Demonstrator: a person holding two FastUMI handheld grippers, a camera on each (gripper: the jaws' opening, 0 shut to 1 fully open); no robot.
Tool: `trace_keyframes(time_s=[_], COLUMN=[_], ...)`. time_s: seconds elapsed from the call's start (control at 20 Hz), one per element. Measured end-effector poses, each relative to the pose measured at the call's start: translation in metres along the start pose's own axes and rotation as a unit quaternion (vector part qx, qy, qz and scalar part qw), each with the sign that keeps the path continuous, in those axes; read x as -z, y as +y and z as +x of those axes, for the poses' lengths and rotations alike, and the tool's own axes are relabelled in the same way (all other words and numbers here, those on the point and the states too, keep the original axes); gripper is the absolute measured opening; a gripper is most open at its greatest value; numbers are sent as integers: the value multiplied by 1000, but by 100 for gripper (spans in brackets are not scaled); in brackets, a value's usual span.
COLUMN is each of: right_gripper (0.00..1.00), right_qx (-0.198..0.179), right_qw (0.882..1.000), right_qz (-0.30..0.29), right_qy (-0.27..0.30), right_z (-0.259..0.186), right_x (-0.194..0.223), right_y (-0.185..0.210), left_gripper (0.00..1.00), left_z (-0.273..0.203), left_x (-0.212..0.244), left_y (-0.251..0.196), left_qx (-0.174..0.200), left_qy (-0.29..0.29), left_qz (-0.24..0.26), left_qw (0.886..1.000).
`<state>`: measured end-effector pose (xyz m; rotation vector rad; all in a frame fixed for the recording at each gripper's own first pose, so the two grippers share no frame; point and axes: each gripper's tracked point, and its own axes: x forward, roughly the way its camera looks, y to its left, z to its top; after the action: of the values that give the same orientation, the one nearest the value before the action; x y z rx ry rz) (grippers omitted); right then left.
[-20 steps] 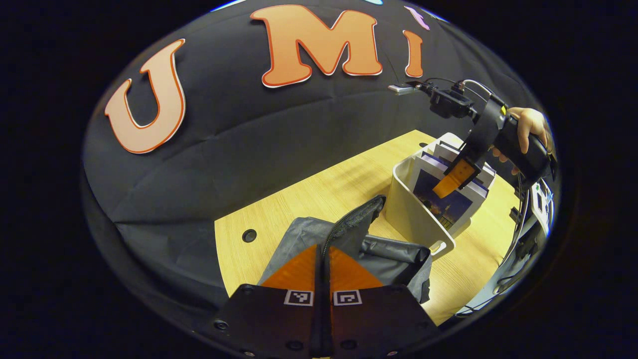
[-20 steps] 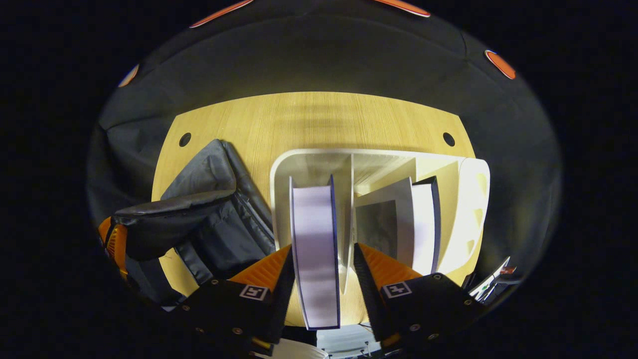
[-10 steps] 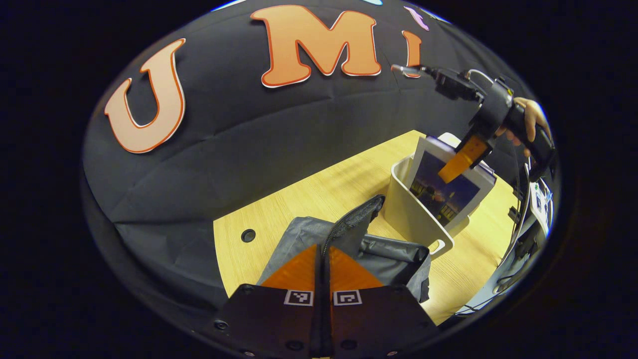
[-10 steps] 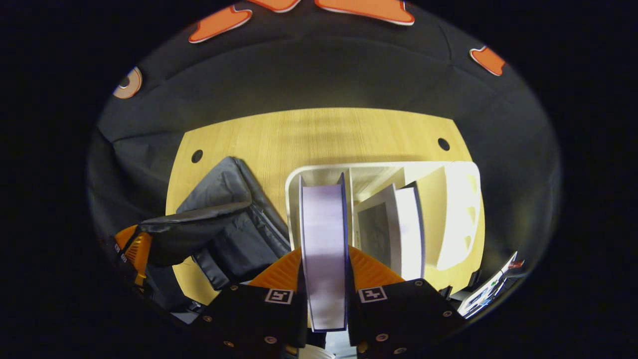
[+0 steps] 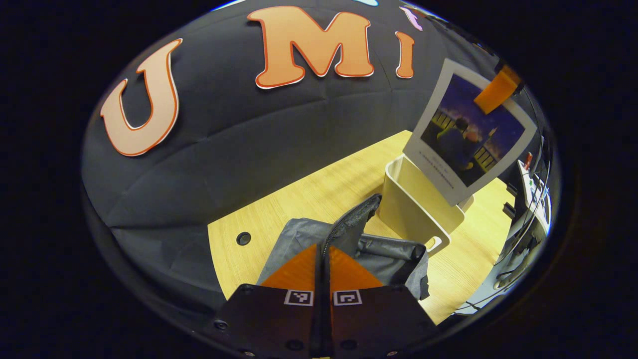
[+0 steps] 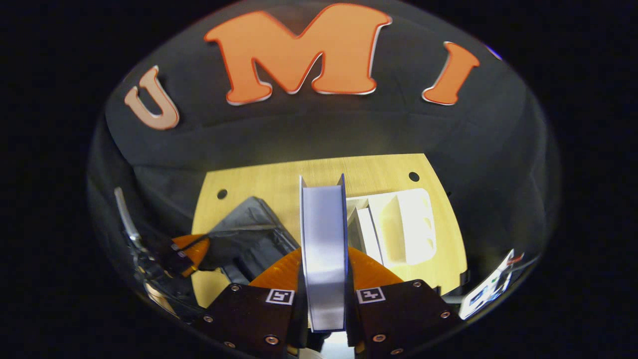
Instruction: Open the schoolbag, grab two books from the bookshelf and put them into the schoolbag.
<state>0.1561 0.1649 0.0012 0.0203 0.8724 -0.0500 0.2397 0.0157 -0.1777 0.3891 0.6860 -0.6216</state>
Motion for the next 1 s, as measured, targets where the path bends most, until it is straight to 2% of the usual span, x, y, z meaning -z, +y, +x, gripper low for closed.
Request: trace_keyframes(time_s=[0.15,0.25,0.4,0.6,0.75,1.0], right_gripper=[31,31,31,30,30,31], right_qx=[-48,-92,-156,-206,-242,-259], right_qw=[994,984,957,914,891,878], right_qz=[78,131,222,336,376,398], right_qy=[-53,-77,-100,-97,-81,-61], right_z=[-31,-42,-52,-13,9,43], right_x=[4,15,53,97,127,155], right_y=[3,13,30,45,64,87], left_gripper=[1,1,1,1,0,0], left_z=[-4,-7,-17,-28,-36,-34], left_x=[-2,-4,-10,-14,-16,-17], left_y=[-1,-3,-4,1,4,1], left_qx=[1,1,-5,-13,-15,-14], left_qy=[-4,-7,-19,-25,-24,-20], left_qz=[6,14,23,38,41,40], left_qw=[1000,1000,1000,999,999,999])
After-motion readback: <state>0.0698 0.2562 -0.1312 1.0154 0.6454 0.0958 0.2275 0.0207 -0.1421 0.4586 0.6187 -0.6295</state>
